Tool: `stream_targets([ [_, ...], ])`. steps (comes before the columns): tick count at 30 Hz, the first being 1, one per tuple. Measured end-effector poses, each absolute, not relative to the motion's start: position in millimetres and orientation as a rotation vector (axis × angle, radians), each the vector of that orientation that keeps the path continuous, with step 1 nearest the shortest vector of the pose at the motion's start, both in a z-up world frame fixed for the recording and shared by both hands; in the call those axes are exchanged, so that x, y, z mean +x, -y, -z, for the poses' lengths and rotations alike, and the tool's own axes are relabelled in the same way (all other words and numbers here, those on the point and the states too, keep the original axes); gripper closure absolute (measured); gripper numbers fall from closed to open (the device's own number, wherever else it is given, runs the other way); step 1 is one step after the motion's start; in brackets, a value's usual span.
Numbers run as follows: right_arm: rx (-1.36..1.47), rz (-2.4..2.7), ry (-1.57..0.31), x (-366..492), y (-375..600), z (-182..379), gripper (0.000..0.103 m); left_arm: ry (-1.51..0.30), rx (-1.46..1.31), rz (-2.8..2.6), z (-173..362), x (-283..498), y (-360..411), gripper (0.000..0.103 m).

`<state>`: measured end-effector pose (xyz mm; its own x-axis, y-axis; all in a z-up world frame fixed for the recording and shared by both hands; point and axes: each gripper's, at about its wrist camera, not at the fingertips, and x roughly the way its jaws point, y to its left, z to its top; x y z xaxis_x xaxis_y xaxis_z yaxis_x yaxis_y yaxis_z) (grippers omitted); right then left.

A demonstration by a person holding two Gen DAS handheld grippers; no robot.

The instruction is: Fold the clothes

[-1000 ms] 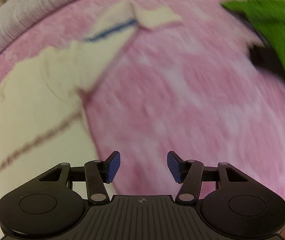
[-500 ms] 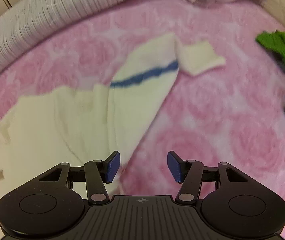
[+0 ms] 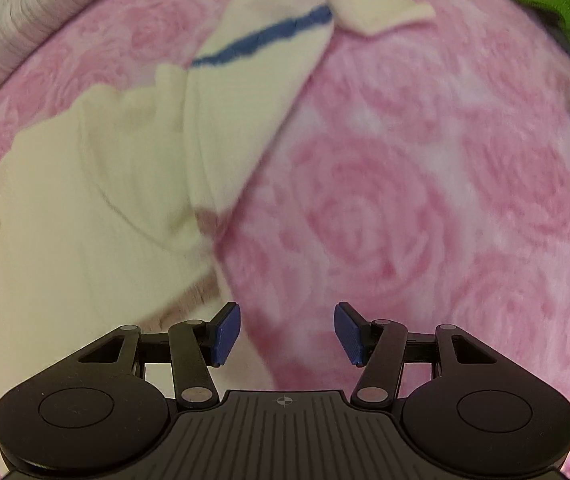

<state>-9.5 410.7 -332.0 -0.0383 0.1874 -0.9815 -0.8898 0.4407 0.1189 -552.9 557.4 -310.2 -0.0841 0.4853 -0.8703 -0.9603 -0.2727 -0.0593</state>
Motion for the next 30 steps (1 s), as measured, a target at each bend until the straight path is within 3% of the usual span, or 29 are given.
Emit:
stream_targets([
  [4,-0.737,-1.002,-1.275,0.6,-407.6,327.9,0.047,-0.683,-1.003,-1.578,311.4,-544.8,-530.9,0.091],
  [6,-0.705,-0.986,-1.255,14.9,-414.9,323.2,0.047,-0.724,-0.939,-1.47,304.6,-512.1,-530.1,0.087],
  [14,-0.482,-1.034,-1.209,70.1,-472.1,304.3,0.047,-0.744,-0.867,-1.093,290.9,-370.8,-534.4,0.087],
  [21,-0.003,-0.89,-1.36,163.4,-509.6,315.5,0.047,-0.797,-0.806,-1.003,286.5,-305.8,-534.7,0.085],
  [26,0.171,-0.709,-1.463,214.8,-531.2,358.8,0.048,-0.796,-0.86,-1.002,291.0,-286.0,-536.2,0.085],
  [27,0.159,-0.706,-1.47,217.5,-535.4,365.2,0.051,-0.802,-0.866,-0.995,292.5,-280.5,-535.1,0.085],
  [28,0.121,-0.731,-1.44,218.6,-540.5,364.3,0.079,-0.811,-0.866,-0.986,293.8,-274.7,-534.3,0.085],
  [29,0.09,-0.782,-1.402,218.4,-544.0,359.6,0.099,-0.823,-0.86,-0.975,294.9,-268.7,-533.7,0.085],
  [30,0.074,-0.887,-1.347,215.5,-544.3,347.3,0.099,-0.832,-0.855,-0.965,295.5,-263.2,-532.8,0.085],
])
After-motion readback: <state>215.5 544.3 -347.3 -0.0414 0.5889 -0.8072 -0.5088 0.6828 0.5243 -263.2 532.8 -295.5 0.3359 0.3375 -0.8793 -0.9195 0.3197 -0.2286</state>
